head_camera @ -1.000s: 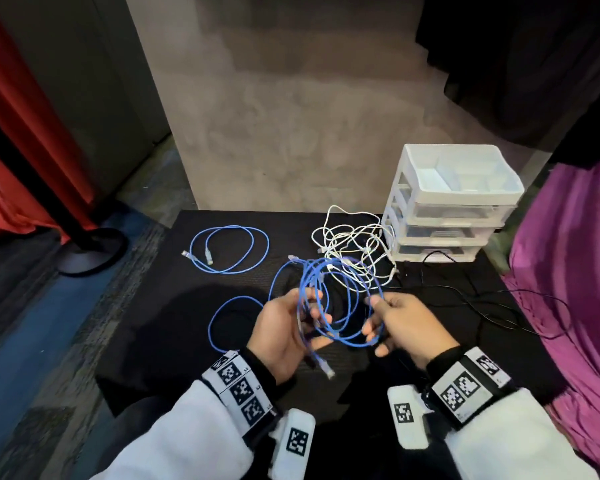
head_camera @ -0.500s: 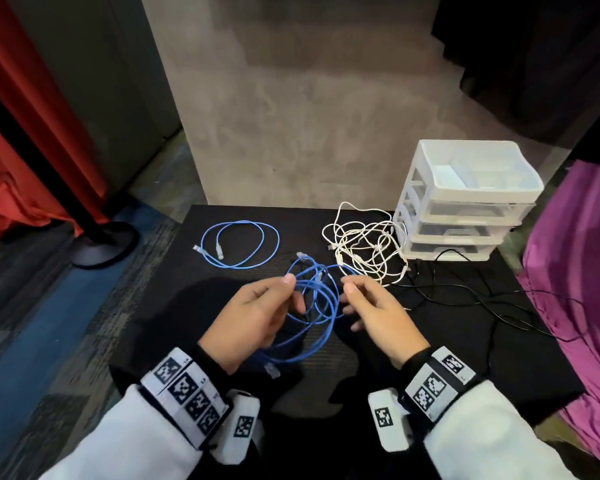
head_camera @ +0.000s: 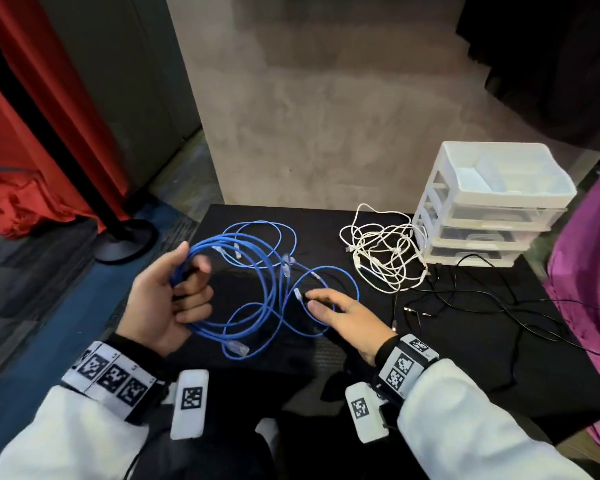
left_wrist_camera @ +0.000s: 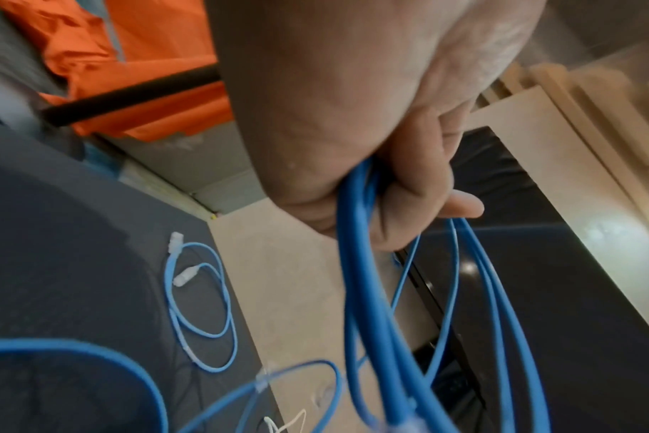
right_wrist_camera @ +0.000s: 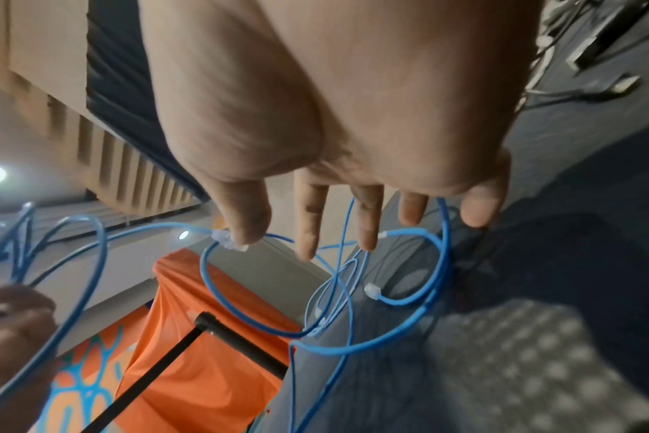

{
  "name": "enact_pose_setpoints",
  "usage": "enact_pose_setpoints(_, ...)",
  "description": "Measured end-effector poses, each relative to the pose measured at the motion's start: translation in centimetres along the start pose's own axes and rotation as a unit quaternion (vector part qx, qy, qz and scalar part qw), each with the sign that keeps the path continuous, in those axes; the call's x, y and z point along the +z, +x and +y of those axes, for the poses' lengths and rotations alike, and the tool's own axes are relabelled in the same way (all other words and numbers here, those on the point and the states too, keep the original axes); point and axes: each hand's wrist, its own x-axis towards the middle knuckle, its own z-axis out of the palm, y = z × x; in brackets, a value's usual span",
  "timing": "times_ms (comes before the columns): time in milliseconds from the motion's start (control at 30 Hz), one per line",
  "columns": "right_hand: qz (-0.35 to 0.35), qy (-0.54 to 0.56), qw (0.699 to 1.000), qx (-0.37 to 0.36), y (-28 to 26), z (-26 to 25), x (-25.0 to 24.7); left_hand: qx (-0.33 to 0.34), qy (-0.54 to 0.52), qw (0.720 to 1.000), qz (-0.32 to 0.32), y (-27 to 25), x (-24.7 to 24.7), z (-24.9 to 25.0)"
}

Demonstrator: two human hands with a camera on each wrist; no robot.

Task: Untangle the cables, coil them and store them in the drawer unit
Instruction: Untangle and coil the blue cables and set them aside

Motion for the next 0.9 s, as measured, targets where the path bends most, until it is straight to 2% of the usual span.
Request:
enact_pose_setpoints(200,-0.004,-0.102,0.993,-0.064,1.5,-0.4,4.0,-0.053,-0.025,0.998,-0.002,0.5,0.9,-3.9)
enact_pose_setpoints(300,0.026,-0.176,0.983,-0.037,1.8,0.1,5.1,-0.071,-0.061,0.995,-0.015,0.9,2.0,-5.8)
enact_pose_setpoints(367,0.063,-0.166,0.984,0.005,1.7,0.8,5.4,-0.071,-0.099,0.992,-0.034,1.1,2.4,-6.1)
enact_pose_setpoints(467,0.097,-0.241,0.965,0.045,0.9,1.7,4.6,-0.04,-0.171,0.981,-0.077,1.5,1.6,-4.8)
enact_pose_setpoints(533,0.119,-0.284,0.951,0.026,0.5,2.4,2.9,-0.011,-0.189,0.978,-0.09,1.8,0.6,-3.1)
enact_pose_setpoints(600,0.145,-0.299,0.943,0.014,0.4,3.1,1.2,0.01,-0.165,0.985,-0.058,1.9,-0.5,-1.7)
enact_pose_setpoints(767,0.177,-0.269,0.943,-0.087,0.3,3.5,-0.3,0.018,-0.113,0.992,0.049,1.4,-4.0,-2.0)
enact_pose_setpoints(900,0.118,-0.289,0.945,-0.095,-0.4,2.4,2.1,-0.002,-0.186,0.976,0.116,1.0,-6.7,-4.7)
